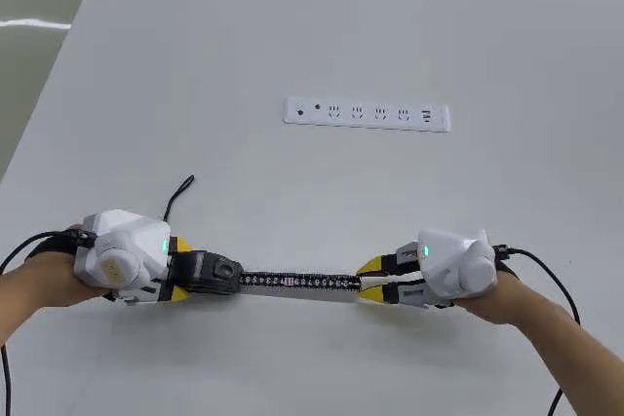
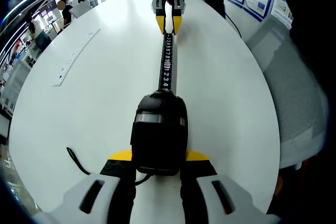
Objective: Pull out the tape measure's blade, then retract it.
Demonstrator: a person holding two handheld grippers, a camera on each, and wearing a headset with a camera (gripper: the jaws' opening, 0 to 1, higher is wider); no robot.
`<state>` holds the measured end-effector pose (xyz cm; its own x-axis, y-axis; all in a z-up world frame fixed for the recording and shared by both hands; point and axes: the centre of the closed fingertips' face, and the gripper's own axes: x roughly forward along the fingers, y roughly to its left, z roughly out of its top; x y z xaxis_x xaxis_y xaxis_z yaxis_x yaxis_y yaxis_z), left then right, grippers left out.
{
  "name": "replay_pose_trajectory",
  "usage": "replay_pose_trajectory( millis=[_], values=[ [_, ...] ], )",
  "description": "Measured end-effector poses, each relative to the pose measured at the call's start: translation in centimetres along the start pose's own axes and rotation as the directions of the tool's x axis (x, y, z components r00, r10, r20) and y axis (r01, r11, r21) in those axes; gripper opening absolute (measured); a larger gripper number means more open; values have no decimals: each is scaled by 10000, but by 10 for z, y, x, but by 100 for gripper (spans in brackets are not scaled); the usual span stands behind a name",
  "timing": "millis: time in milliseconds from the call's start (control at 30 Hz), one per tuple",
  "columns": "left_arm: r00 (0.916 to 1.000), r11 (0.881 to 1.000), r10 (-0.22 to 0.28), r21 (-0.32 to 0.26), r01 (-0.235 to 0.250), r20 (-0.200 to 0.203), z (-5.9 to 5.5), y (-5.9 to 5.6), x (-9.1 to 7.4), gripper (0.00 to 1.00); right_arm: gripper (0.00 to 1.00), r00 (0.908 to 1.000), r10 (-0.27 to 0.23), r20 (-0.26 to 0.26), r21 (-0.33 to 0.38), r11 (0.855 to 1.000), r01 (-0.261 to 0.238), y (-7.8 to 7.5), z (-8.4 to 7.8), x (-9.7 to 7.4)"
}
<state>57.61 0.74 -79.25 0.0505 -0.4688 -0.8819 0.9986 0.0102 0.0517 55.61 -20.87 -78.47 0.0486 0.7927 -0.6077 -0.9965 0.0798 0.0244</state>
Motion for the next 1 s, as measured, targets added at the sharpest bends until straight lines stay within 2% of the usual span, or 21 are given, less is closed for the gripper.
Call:
replay_pose_trajectory(
  millis=[1000],
  values=[
    [10000, 10000, -22, -23, 22, -12, 4, -1, 0, 28, 11, 10000, -43, -63, 107, 9999, 44, -1, -13, -11]
  ],
)
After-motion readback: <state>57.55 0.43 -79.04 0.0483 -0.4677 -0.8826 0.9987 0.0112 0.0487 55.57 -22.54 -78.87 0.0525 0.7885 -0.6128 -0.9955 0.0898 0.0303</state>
